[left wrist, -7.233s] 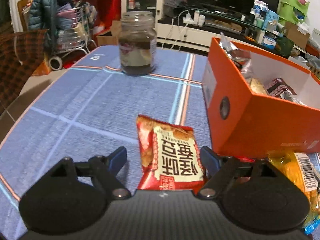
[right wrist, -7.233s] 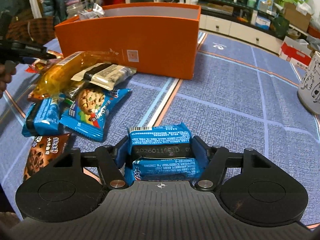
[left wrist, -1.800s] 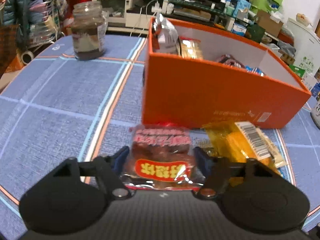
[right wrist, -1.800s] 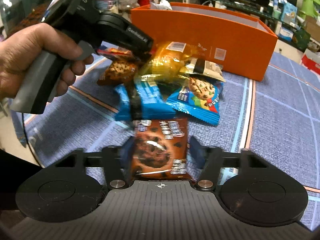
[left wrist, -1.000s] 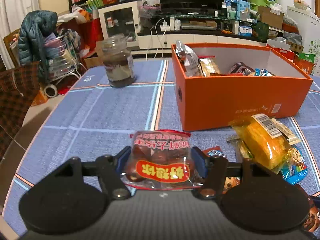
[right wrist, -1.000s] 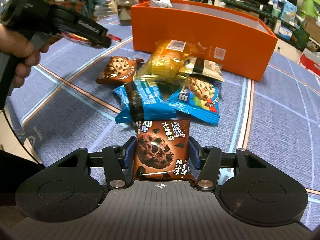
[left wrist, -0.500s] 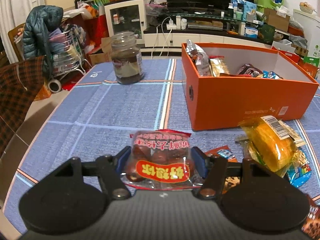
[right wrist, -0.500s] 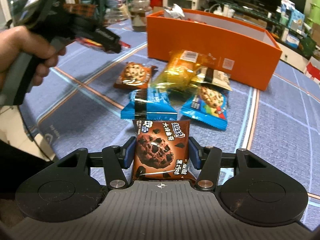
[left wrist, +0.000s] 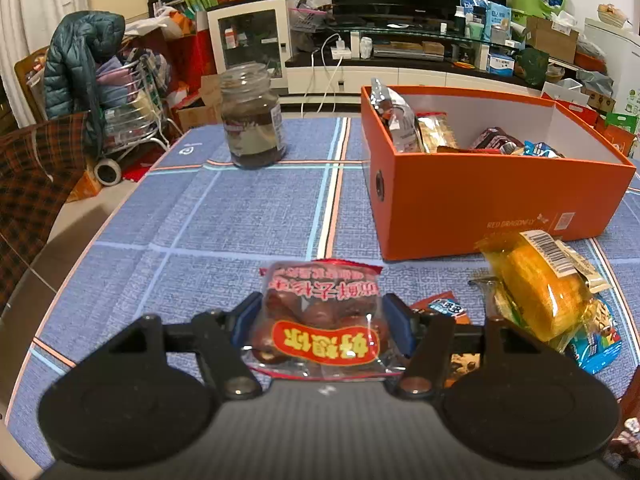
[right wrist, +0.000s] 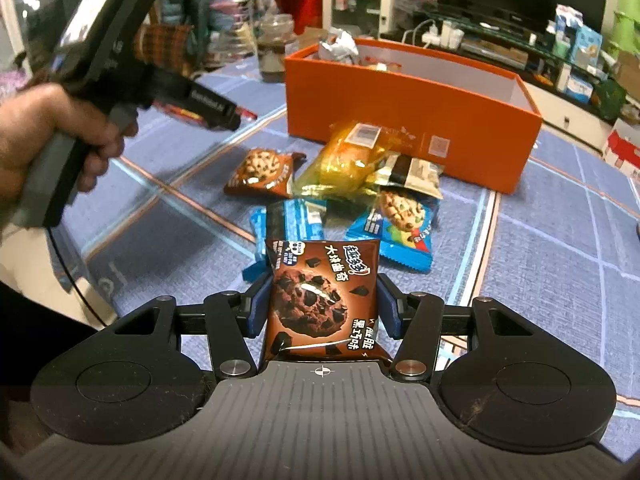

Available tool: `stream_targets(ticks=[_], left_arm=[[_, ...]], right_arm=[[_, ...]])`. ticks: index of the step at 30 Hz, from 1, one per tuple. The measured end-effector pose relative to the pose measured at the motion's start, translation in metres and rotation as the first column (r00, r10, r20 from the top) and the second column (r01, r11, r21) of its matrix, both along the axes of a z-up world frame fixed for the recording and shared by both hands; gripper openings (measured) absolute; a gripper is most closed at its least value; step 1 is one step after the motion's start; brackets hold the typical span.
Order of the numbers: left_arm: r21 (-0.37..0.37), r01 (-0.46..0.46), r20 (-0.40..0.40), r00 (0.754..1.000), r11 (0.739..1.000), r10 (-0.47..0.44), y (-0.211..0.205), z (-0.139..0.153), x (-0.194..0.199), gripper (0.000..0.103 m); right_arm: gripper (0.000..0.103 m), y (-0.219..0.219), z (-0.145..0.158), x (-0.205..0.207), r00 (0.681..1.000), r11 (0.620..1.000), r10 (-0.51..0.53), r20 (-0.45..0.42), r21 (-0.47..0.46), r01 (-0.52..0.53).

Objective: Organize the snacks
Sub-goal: 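Carry both packets over the orange box and open both tools to drop them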

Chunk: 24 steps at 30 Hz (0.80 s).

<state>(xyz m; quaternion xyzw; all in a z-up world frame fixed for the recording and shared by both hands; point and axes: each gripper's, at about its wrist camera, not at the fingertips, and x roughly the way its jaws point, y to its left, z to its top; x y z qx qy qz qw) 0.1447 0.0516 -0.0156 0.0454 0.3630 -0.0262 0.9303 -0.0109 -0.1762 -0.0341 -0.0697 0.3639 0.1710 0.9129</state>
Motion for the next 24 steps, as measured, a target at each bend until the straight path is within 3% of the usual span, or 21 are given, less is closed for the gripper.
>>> stream_targets(ticks=[6,16,20,24], left_arm=[[-0.027,0.008,0.019,1.0,1.0,-0.007,-0.004,0.007,-0.004,0.063],[-0.111,0.065,0.089,0.995,0.992,-0.056,-0.012,0.034,-0.019,0.063],[-0.154,0.094,0.11,0.991,0.984,-0.077,-0.016,0.049,-0.015,0.063],[-0.142,0.118,0.155,0.983,0.983,-0.096,-0.038,0.071,0.014,0.063]], right_arm=[[0.042,-0.011,0.019,-0.003,0.996,0.999,-0.044,0.082,0.02,0.042],[0.042,-0.036,0.037,0.023,0.98,0.985,-0.163,0.11,0.076,0.155],[0.042,-0.047,0.058,0.046,0.972,0.977,-0.196,0.134,0.109,0.182],[0.042,-0.058,0.089,0.091,0.957,0.968,-0.228,0.181,0.144,0.204]])
